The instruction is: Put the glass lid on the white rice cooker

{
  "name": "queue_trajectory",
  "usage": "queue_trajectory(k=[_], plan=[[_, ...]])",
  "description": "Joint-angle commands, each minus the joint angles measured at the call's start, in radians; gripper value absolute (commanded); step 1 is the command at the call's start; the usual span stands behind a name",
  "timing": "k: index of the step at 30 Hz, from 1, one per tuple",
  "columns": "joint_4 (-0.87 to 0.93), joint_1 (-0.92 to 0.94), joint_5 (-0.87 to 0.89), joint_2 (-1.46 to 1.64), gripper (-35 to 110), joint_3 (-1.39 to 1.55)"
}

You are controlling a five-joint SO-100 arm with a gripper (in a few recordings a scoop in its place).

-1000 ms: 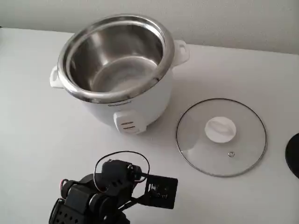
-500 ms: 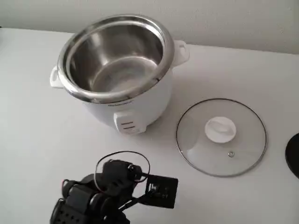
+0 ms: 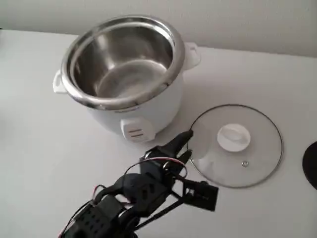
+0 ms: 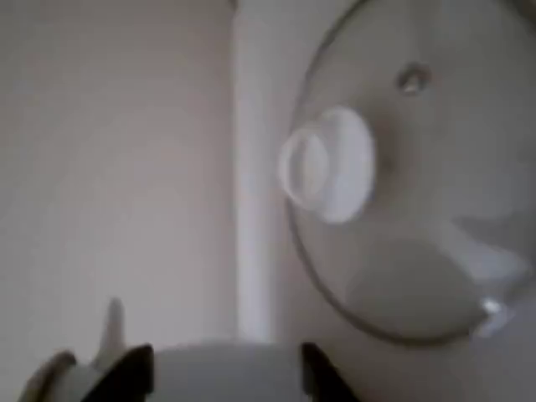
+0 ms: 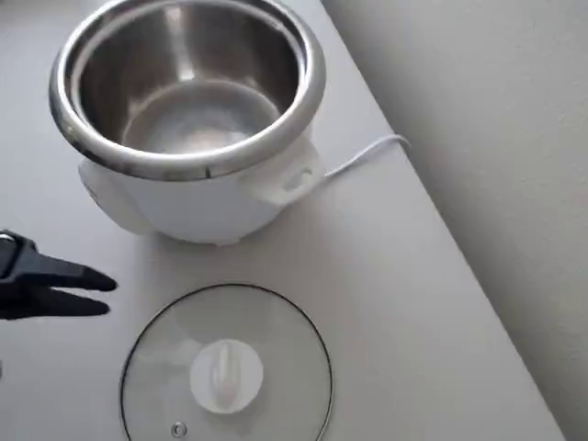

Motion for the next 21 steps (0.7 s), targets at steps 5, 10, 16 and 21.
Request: queue_trajectory(k=[5,10,16,21], plan=[[-0.365,0.091,0.028,-0.936,25,-0.526],[-0.365,0.081,0.028,-1.08,25,-0.673],[-0.353,0.084,0.025,-1.206,25,-0.825],[-0.324,0.089,0.023,-1.278,20,-0.925]])
